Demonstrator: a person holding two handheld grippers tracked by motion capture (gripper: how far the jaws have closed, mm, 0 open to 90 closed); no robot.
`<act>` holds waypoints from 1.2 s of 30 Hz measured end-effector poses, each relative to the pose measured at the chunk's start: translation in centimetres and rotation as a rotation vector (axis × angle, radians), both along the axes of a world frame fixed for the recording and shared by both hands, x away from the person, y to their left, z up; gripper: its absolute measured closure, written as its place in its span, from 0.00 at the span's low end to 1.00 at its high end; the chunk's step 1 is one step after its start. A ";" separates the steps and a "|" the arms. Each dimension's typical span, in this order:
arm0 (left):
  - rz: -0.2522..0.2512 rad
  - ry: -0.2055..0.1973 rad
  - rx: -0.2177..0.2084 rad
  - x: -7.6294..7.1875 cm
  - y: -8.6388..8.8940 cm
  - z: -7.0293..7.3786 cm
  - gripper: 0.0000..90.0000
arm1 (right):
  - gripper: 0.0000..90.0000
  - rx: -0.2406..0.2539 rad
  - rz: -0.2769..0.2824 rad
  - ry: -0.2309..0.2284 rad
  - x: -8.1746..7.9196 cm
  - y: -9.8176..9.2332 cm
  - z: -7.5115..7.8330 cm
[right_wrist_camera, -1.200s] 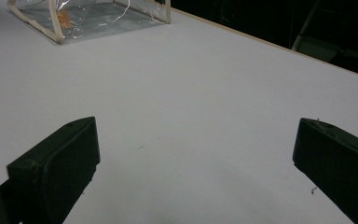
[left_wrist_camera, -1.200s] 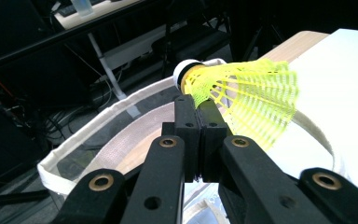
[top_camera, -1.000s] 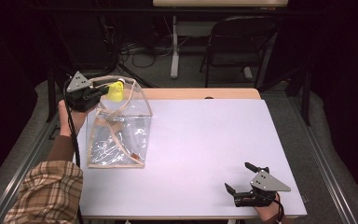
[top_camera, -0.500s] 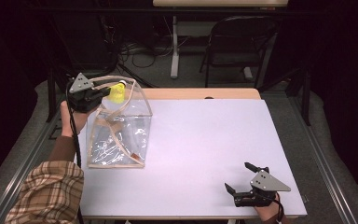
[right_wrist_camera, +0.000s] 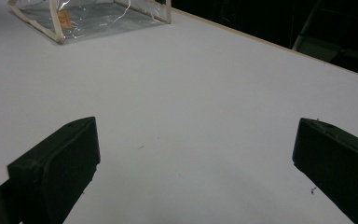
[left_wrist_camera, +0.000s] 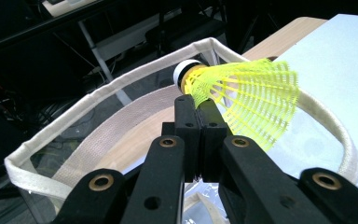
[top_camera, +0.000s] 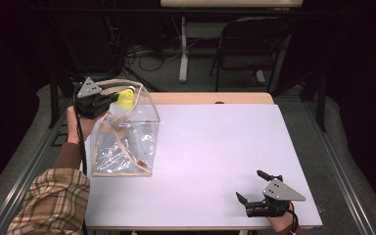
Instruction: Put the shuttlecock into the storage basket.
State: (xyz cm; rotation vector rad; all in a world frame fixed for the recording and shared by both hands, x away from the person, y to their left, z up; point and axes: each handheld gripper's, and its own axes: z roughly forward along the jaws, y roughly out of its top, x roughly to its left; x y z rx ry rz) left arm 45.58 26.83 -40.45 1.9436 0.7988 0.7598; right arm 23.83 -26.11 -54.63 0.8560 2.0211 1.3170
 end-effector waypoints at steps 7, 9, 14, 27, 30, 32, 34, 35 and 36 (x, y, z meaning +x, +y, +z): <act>-0.002 0.000 0.012 -0.2 0.2 0.0 0.99 | 0.00 -0.002 -0.003 0.000 0.0 0.1 0.0; -0.003 0.002 0.012 -0.1 0.1 0.0 0.99 | 0.00 0.001 -0.002 -0.005 0.0 0.1 0.0; -0.014 0.021 0.049 0.3 -0.3 -0.1 0.99 | 0.00 0.005 -0.001 0.004 0.1 0.1 0.0; -0.021 0.053 0.074 1.1 -1.1 -1.0 0.99 | 0.00 0.007 0.002 0.005 0.1 0.1 0.0; -0.020 0.065 0.076 1.4 -1.0 -1.2 0.99 | 0.00 0.008 0.003 0.000 0.1 0.2 0.0; -0.018 0.072 0.066 1.5 -1.0 -1.4 0.99 | 0.00 0.008 0.003 0.003 0.1 0.2 0.0; -0.018 0.078 0.064 1.6 -1.0 -1.6 0.99 | 0.00 0.006 0.003 0.005 0.1 0.2 0.0; -0.019 0.082 0.064 1.6 -1.1 -1.7 0.99 | 0.00 0.006 0.005 0.003 0.1 0.2 0.0; -0.016 0.080 0.068 1.7 -1.1 -1.7 0.99 | 0.00 0.006 0.005 0.000 0.1 0.2 0.1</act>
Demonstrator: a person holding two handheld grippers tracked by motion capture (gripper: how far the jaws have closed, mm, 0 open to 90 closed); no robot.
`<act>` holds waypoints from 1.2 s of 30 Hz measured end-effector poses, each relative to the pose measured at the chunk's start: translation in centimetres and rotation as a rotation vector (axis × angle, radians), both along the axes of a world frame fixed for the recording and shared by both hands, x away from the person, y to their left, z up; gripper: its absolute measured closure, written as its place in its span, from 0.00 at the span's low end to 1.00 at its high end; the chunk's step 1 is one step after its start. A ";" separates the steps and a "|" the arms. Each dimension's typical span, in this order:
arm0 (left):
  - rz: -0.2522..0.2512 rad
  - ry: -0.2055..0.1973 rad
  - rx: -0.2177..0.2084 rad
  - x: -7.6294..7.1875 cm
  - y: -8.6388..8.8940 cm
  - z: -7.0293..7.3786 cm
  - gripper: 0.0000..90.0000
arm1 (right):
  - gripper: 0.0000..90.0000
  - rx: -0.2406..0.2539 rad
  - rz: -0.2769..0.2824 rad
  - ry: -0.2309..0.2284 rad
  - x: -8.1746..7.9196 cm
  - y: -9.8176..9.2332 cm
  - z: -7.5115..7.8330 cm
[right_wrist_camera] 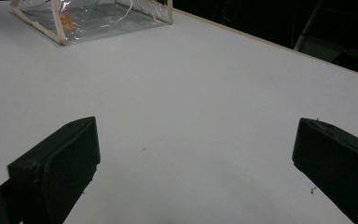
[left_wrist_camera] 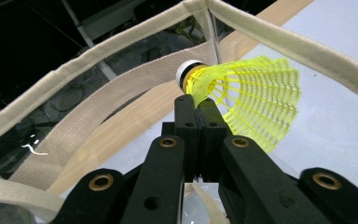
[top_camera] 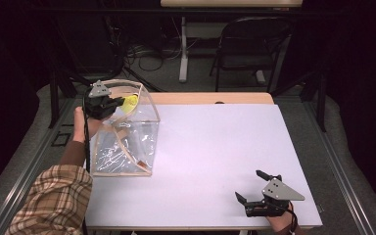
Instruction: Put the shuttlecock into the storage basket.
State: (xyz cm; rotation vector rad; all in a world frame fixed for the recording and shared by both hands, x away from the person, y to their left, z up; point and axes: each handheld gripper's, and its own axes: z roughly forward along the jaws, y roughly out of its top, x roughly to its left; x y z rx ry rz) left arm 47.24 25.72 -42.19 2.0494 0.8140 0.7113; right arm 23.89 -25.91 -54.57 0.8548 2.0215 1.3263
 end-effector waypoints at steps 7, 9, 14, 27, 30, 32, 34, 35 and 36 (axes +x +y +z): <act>0.001 0.026 -0.003 0.5 0.0 -0.8 0.99 | 0.00 0.003 -0.002 0.001 0.1 0.0 0.0; 0.003 0.032 -0.002 0.6 0.0 -1.1 0.99 | 0.00 0.001 -0.003 0.005 0.1 0.0 -0.1; 0.007 0.051 0.000 0.9 0.2 -1.6 0.99 | 0.00 0.003 -0.006 0.002 0.1 -0.1 0.0; 0.002 0.090 0.037 1.6 -0.3 -2.2 0.99 | 0.00 -0.005 -0.004 -0.001 0.0 -0.1 0.1; 0.005 0.104 0.040 1.8 -0.4 -2.5 0.99 | 0.00 -0.006 -0.005 -0.001 0.0 -0.1 0.0; 0.007 0.109 0.042 1.9 -0.4 -2.6 0.99 | 0.00 -0.005 -0.003 0.001 0.1 0.0 0.0; 0.029 0.107 0.030 2.1 -0.4 -2.7 0.92 | 0.00 -0.006 0.000 0.003 0.0 0.0 0.0; 0.040 0.109 0.023 2.2 -0.4 -2.6 0.85 | 0.00 -0.006 0.000 0.002 0.0 0.0 0.0; 0.046 0.106 0.012 2.2 -0.3 -2.5 0.80 | 0.00 -0.007 -0.001 0.002 0.0 0.0 0.0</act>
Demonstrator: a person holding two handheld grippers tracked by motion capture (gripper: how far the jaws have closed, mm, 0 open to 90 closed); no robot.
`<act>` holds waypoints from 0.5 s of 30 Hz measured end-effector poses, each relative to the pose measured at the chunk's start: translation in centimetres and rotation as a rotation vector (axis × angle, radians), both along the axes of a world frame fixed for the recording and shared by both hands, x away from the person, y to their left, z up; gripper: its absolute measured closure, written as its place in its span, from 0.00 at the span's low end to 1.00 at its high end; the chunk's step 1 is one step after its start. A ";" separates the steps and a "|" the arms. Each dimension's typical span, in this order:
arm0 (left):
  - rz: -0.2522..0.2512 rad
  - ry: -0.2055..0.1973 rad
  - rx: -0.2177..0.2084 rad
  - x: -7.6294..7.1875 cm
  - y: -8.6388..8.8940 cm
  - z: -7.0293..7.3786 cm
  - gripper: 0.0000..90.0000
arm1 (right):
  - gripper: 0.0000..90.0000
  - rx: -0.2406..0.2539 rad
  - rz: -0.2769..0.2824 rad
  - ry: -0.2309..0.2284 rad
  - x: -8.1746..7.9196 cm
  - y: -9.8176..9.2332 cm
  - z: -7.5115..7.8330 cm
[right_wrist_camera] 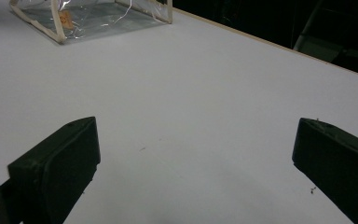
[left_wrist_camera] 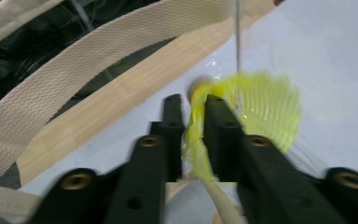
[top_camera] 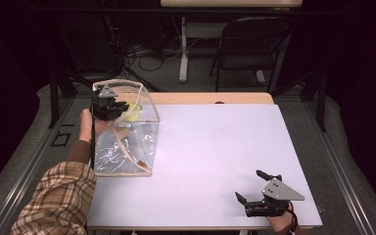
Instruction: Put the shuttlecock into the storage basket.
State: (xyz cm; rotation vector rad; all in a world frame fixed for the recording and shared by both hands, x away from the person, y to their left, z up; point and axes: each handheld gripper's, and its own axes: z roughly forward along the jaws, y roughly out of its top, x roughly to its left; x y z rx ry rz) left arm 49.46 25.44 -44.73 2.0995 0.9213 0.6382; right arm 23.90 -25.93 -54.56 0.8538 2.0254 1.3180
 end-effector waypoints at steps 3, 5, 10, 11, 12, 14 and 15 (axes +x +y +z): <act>0.023 -0.018 -0.016 -0.1 0.2 0.2 0.68 | 0.00 0.001 0.000 0.000 0.0 0.0 0.0; 0.039 -0.029 -0.025 -0.2 0.5 0.5 0.62 | 0.00 0.001 0.000 0.001 0.0 0.0 0.0; 0.071 -0.042 -0.074 -0.7 1.6 1.3 0.46 | 0.00 0.003 0.000 0.000 0.0 -0.1 0.0; 0.074 -0.045 -0.082 -0.8 1.8 1.5 0.44 | 0.00 0.003 0.000 0.000 0.0 -0.1 0.0; 0.081 -0.049 -0.085 -1.0 2.0 1.7 0.41 | 0.00 0.002 0.000 0.000 0.0 -0.1 0.0; 0.090 -0.057 -0.098 -1.4 2.5 2.1 0.36 | 0.00 0.001 -0.001 0.000 0.0 -0.1 0.0; 0.101 -0.064 -0.097 -1.6 2.7 2.3 0.34 | 0.00 0.001 0.000 0.000 0.0 -0.1 0.0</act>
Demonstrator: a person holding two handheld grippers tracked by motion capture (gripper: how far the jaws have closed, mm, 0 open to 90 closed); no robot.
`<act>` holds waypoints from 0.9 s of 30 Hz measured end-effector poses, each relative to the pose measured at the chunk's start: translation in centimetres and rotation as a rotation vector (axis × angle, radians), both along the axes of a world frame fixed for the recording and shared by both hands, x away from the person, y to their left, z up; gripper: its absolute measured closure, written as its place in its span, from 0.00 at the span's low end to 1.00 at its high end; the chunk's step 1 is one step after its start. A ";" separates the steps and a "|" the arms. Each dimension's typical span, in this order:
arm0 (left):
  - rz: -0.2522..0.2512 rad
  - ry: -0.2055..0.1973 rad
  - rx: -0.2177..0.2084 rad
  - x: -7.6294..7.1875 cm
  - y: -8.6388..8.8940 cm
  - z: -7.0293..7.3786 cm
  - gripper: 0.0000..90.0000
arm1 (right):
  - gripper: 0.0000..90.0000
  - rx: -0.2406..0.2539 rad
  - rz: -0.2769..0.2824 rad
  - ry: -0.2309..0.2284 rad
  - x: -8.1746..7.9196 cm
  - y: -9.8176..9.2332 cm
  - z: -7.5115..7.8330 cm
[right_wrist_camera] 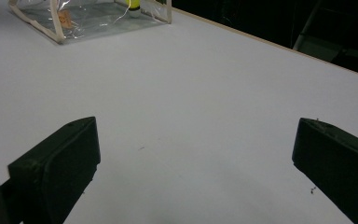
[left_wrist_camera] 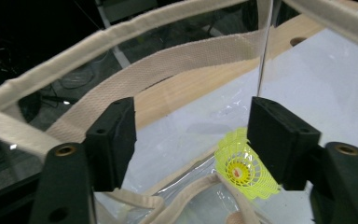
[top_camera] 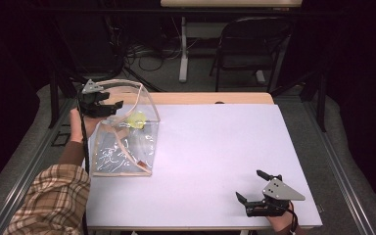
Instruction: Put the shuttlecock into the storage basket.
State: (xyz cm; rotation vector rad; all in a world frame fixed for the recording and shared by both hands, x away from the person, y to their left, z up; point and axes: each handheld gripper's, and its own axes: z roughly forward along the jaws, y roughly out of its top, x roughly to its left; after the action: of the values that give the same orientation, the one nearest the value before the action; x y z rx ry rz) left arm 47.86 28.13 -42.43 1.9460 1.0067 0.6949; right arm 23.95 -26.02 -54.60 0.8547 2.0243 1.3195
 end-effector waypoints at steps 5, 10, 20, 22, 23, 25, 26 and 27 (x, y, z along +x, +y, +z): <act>0.018 -0.010 -0.036 -1.2 0.8 0.9 0.29 | 0.00 0.001 0.002 -0.001 0.0 0.1 0.0; 0.012 -0.024 -0.036 -2.3 0.8 1.7 0.21 | 0.00 -0.004 0.005 -0.001 0.0 0.1 0.0; 0.002 -0.048 -0.061 -4.2 1.0 2.6 0.07 | 0.00 -0.004 0.008 -0.001 -0.1 0.2 0.1; -0.004 -0.056 -0.060 -4.6 1.0 2.8 0.04 | 0.00 -0.003 0.007 -0.002 -0.1 0.2 0.1; -0.006 -0.064 -0.068 -4.9 0.9 2.9 0.03 | 0.00 -0.004 0.006 -0.001 -0.1 0.2 0.1; -0.009 -0.073 -0.077 -5.3 0.9 3.2 0.01 | 0.00 -0.004 0.005 0.001 -0.1 0.2 0.0; -0.012 -0.079 -0.078 -5.7 0.8 3.3 0.00 | 0.00 -0.003 0.005 0.001 -0.1 0.2 0.0; -0.015 -0.082 -0.079 -5.9 0.8 3.4 0.00 | 0.00 -0.003 0.005 0.001 -0.1 0.2 0.0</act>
State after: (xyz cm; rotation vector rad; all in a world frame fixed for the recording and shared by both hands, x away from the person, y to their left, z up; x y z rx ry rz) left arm 41.93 28.89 -39.07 1.8405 0.9538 0.7104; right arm 23.88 -25.84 -54.58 0.8498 2.0302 1.3194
